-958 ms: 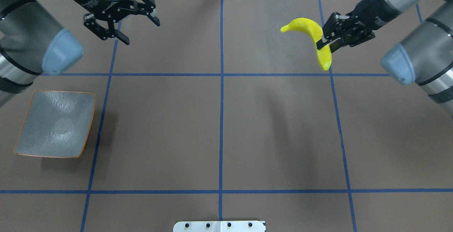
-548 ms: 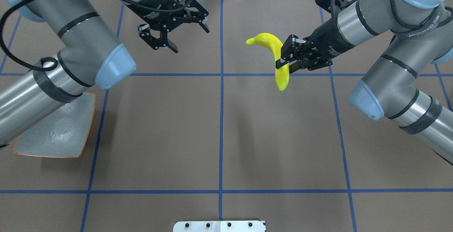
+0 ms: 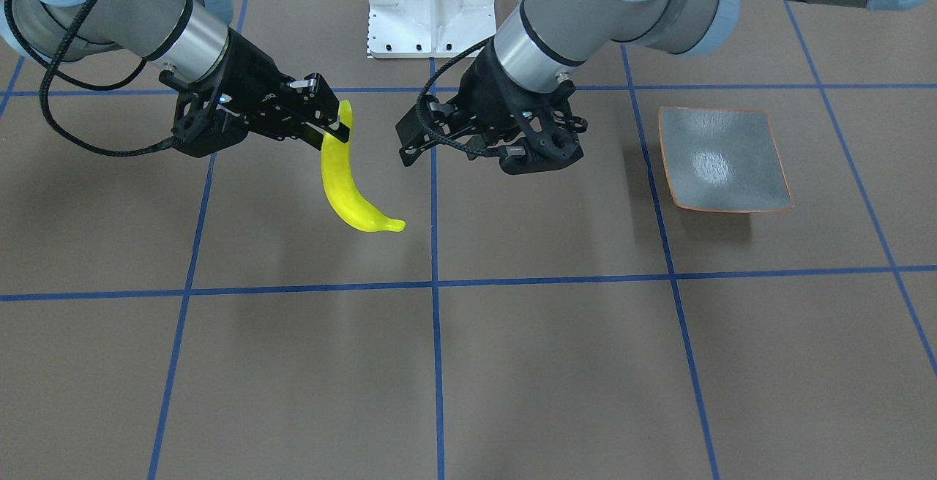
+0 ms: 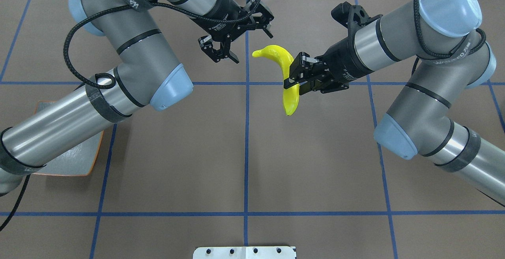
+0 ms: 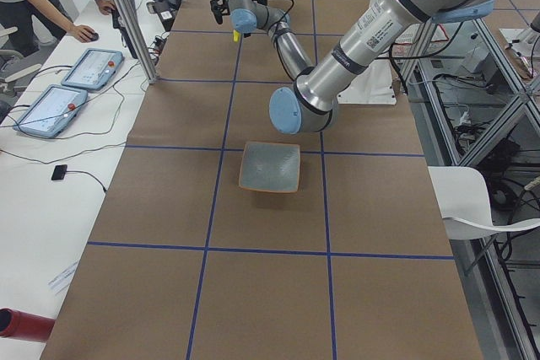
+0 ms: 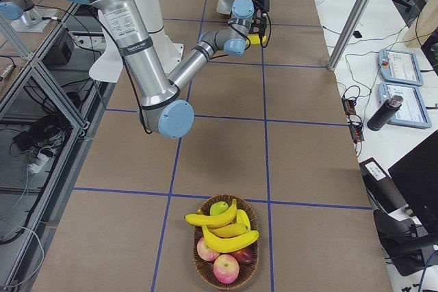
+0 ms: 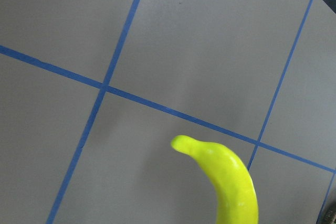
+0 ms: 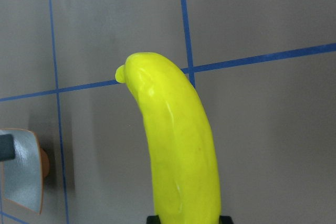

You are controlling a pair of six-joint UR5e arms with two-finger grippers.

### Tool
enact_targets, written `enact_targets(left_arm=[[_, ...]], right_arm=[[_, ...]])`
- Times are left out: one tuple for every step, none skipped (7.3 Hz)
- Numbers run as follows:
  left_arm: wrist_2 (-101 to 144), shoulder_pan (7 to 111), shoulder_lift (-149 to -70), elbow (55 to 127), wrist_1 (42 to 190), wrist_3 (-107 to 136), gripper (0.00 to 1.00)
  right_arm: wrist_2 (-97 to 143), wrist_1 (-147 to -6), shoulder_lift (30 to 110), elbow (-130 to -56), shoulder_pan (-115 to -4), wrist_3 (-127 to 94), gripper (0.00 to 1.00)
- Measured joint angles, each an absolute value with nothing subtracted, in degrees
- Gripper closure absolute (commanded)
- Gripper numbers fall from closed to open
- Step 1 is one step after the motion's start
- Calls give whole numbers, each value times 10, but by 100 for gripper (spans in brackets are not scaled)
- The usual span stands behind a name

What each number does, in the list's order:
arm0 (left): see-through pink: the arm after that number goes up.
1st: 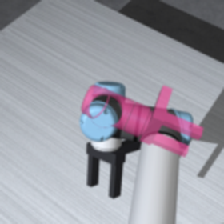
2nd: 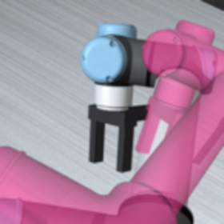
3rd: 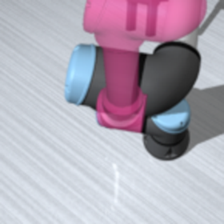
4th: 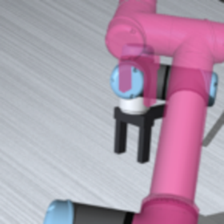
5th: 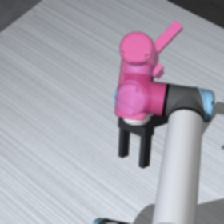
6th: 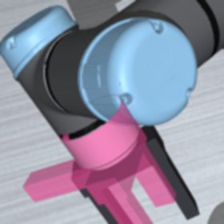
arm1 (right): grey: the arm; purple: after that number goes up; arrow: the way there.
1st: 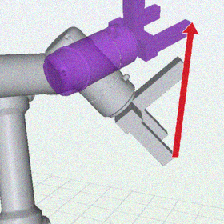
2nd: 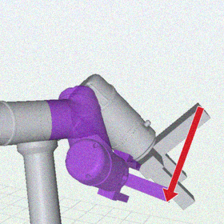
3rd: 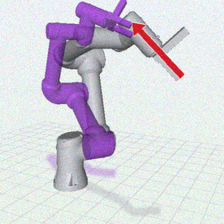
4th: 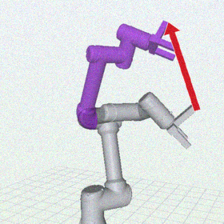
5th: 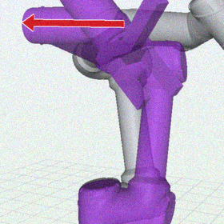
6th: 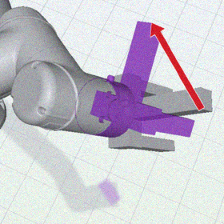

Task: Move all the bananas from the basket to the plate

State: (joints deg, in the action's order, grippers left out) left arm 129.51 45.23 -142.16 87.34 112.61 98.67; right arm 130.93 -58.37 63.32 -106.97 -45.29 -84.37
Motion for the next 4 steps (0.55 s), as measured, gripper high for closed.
enact_targets(left_arm=[[1290, 449, -1427, 864, 1129, 991, 1], [1287, 445, -1431, 858, 1130, 993, 1], [1280, 439, -1435, 853, 1130, 997, 1], [1271, 433, -1441, 849, 1130, 1008, 1]], right_arm=[[1302, -584, 632, -1074, -449, -847, 100], [1292, -584, 631, -1078, -446, -848, 100], [1280, -584, 631, -1084, -442, -848, 100], [1265, -585, 631, -1090, -436, -848, 100]])
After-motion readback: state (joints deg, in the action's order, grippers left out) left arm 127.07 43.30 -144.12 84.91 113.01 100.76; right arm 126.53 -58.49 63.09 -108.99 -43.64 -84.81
